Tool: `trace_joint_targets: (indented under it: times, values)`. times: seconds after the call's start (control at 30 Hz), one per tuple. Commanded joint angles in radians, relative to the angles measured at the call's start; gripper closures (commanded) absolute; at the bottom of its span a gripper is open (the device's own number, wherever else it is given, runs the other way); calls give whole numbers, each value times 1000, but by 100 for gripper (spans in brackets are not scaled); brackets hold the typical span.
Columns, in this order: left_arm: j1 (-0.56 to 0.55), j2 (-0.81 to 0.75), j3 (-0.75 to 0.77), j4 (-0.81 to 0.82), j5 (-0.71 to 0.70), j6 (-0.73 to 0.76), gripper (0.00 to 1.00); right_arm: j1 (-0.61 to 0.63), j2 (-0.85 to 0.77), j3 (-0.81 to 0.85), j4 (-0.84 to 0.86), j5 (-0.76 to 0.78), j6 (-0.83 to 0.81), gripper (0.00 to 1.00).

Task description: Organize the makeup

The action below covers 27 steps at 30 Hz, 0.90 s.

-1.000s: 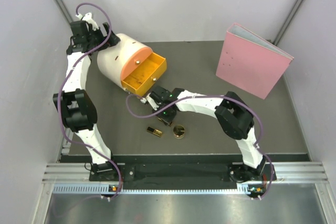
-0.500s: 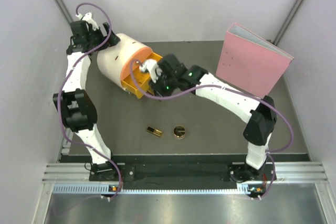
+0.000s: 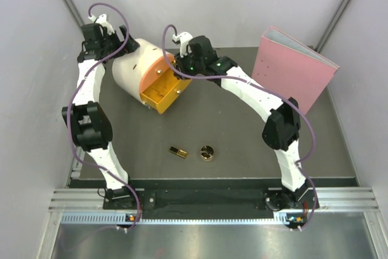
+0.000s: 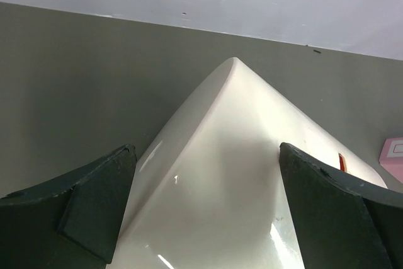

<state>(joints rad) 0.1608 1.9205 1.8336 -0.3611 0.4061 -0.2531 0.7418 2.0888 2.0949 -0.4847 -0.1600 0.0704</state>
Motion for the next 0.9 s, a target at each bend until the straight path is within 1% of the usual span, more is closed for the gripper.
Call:
trace_joint_targets:
  times: [0.0,0.23,0.37,0.57,0.63,0.67,0.7,0.73,0.87]
  values:
    - [-17,52,-8,-101,31,12,1,8,13,47,142,83,45,100]
    - [-17,61,-7,-85,46,0,1,7,43,33,195,120,43,100]
    - [-17,58,-7,-87,45,2,1,8,69,37,192,122,52,96]
    - [-17,55,-13,-88,39,3,1,8,82,14,176,102,60,93]
    - [-15,54,-14,-88,39,2,1,8,82,1,182,96,65,86]
    - [-17,54,-14,-90,39,2,1,8,83,-2,182,86,66,81]
    - [-17,54,-13,-88,40,-2,1,8,85,-7,182,82,69,79]
    - [-15,51,-13,-87,37,0,1,8,86,-16,181,76,77,73]
    - [-17,49,-11,-93,33,2,1,8,94,-19,182,62,91,61]
